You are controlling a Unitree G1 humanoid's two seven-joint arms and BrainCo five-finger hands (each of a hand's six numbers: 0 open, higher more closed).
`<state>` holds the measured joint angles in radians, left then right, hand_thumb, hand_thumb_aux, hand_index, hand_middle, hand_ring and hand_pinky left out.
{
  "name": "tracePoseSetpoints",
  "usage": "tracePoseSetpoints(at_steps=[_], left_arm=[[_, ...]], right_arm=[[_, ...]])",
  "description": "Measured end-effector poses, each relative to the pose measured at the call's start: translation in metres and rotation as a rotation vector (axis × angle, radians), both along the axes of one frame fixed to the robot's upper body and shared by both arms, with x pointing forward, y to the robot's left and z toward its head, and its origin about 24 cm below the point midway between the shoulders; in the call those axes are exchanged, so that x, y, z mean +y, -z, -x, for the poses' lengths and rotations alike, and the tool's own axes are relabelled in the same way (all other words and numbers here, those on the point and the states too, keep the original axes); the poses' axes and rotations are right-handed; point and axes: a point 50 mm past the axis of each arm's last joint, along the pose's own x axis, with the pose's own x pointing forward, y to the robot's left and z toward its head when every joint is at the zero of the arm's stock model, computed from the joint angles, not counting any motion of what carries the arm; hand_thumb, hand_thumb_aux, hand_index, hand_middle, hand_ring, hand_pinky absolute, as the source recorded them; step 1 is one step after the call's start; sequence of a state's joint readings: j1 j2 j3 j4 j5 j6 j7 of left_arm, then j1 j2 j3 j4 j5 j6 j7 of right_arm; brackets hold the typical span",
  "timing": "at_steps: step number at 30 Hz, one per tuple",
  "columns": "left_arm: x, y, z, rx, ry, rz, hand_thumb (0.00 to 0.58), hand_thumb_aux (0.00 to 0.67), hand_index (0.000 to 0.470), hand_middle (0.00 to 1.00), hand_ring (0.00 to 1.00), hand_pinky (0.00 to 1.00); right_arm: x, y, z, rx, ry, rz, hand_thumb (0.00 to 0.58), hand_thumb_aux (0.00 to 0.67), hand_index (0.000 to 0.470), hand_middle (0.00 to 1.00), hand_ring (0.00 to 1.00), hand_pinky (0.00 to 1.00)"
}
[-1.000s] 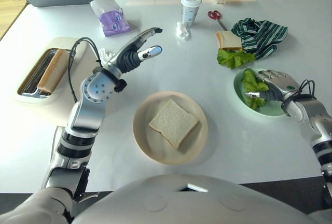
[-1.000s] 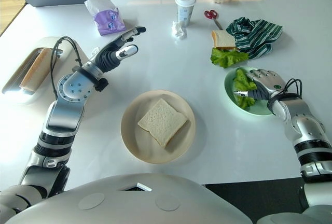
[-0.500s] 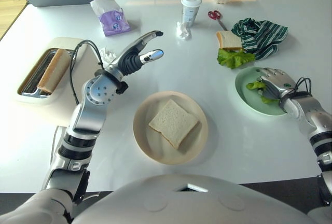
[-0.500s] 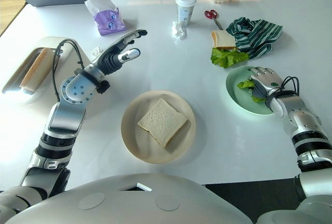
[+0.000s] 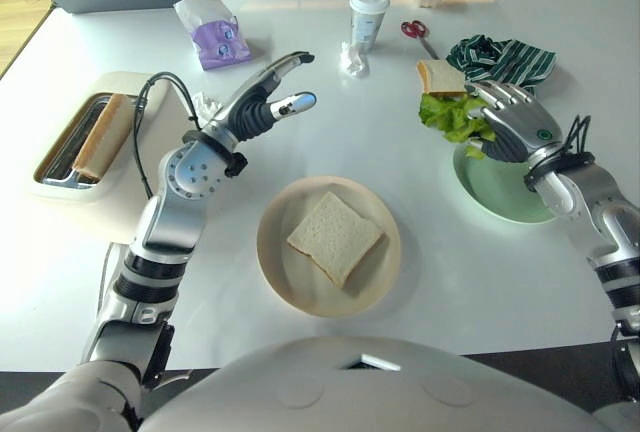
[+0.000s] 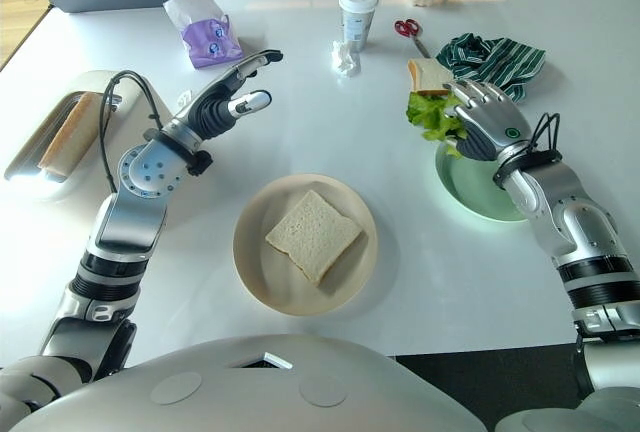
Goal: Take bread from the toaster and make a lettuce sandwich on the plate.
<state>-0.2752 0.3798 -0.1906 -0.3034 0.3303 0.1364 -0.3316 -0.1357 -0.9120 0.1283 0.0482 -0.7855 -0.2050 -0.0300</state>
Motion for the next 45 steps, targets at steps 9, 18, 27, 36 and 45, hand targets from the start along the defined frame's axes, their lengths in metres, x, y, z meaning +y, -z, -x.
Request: tracePoseSetpoints(at_steps=[9, 18, 27, 36, 45], left_arm=[[0.007, -0.008, -0.004, -0.041, -0.016, 0.019, 0.000, 0.000, 0.000, 0.00, 0.00, 0.00], [0.026, -0.021, -0.007, -0.083, -0.072, 0.030, 0.000, 0.000, 0.000, 0.00, 0.00, 0.00], [0.028, -0.019, -0.006, -0.078, -0.082, 0.034, 0.000, 0.000, 0.000, 0.00, 0.00, 0.00], [0.029, -0.014, -0.005, -0.063, -0.089, 0.034, 0.000, 0.000, 0.000, 0.00, 0.00, 0.00], [0.029, -0.012, -0.004, -0.055, -0.091, 0.034, 0.000, 0.000, 0.000, 0.00, 0.00, 0.00]], right_arm=[[0.069, -0.011, 0.014, 0.030, -0.241, -0.121, 0.580, 0.670, 0.470, 0.00, 0.00, 0.00], [0.153, 0.014, 0.054, 0.288, -0.644, -0.211, 0.580, 0.670, 0.470, 0.00, 0.00, 0.00], [0.158, 0.007, 0.067, 0.421, -0.759, -0.237, 0.580, 0.670, 0.470, 0.00, 0.00, 0.00], [0.136, -0.015, 0.071, 0.436, -0.718, -0.244, 0.580, 0.670, 0.470, 0.00, 0.00, 0.00], [0.141, 0.021, 0.083, 0.590, -0.721, -0.170, 0.580, 0.670, 0.470, 0.00, 0.00, 0.00]])
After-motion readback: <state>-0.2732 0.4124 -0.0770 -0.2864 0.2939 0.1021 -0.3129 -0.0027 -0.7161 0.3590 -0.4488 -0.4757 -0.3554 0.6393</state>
